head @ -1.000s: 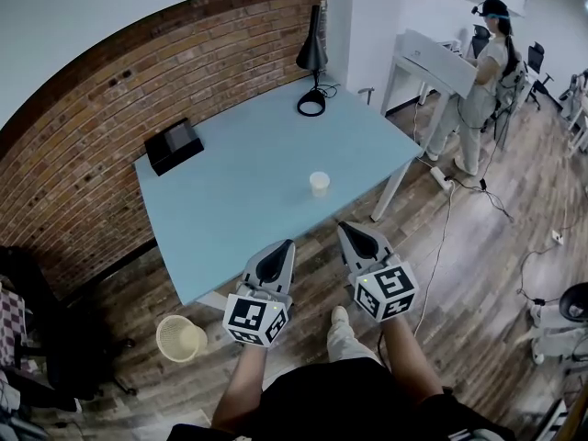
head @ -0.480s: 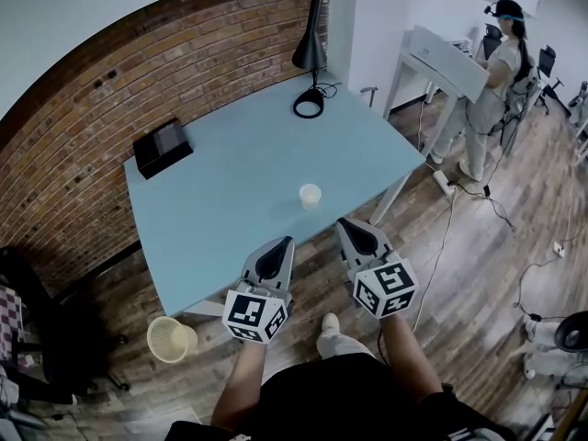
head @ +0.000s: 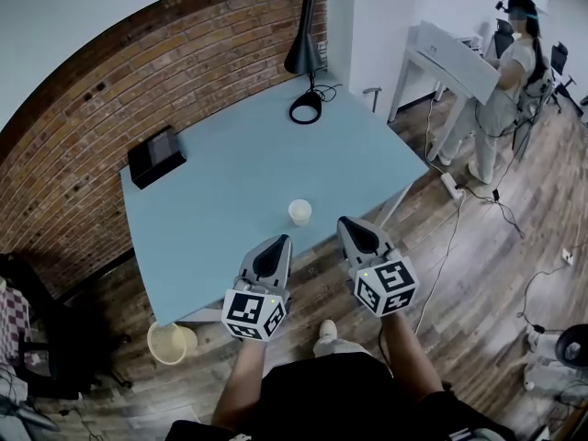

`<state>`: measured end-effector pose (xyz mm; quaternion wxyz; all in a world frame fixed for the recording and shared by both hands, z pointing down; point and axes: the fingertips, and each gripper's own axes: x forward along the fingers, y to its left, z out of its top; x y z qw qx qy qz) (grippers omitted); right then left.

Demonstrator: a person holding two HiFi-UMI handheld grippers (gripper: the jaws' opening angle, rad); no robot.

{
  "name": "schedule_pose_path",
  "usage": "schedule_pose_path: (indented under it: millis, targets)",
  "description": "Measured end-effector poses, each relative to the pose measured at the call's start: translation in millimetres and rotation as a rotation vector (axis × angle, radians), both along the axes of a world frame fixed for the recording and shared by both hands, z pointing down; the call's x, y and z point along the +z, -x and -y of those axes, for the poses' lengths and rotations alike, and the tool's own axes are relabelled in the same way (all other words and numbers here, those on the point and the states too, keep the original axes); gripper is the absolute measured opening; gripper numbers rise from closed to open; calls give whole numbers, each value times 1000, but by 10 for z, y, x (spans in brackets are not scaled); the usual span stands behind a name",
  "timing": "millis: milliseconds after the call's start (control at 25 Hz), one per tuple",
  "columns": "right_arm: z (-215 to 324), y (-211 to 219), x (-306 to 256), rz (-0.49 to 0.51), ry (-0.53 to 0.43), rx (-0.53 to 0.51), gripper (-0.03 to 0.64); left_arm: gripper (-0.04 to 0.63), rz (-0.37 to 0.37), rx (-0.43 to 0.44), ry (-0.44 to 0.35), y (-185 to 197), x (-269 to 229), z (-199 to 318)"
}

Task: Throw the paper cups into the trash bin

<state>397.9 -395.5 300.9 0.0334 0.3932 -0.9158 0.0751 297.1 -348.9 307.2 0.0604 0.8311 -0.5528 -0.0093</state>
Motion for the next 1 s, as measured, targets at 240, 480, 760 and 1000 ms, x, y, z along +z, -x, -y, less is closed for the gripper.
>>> schedule_pose_path:
  millis: [240,480,760,1000]
  targets:
    - [335,-201,97,18,17,-19,5,3,24,-56,27,-69,101,302]
    - [555,-166,171,22,38,-32,5,2,78,-41,94,-42,328,516]
    - [754,-148,299,4,65,18,5,2,113,43,154,7,609,836]
    - [934,-70,350,5,78,89,5,3,144,115,179,110,753,1133]
